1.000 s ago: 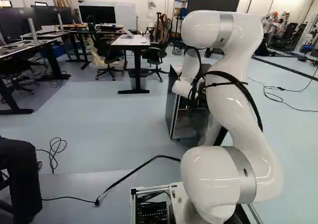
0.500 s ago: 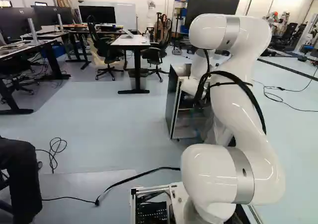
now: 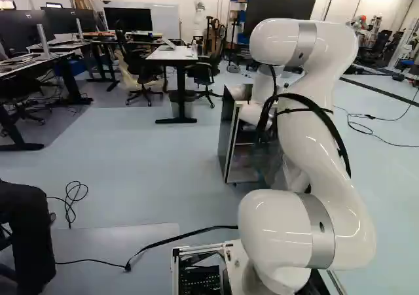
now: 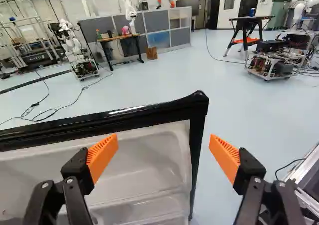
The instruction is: Open the fridge door
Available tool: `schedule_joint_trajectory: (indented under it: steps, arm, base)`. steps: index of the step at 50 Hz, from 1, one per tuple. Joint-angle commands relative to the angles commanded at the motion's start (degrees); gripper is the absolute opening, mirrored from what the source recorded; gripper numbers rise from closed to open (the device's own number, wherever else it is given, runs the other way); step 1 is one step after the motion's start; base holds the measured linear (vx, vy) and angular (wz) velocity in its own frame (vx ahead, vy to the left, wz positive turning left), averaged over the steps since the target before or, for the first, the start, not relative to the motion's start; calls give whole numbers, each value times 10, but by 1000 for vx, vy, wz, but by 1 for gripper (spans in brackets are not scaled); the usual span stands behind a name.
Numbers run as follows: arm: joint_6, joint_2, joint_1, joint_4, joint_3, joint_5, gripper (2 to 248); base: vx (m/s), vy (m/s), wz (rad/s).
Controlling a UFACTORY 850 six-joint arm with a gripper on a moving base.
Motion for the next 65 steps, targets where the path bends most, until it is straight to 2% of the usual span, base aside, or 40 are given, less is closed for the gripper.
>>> schedule_joint_trajectory:
  steps: [39,55,65]
  arm:
    - [0,-1,-1,-106,-2,0,247]
    - [0,-13,-21,-146,-26,0,247]
    - [0,-26,-39,-153,-50,0,247]
  base:
    - [0,0,0]
    - [0,0,0]
    - [0,0,0]
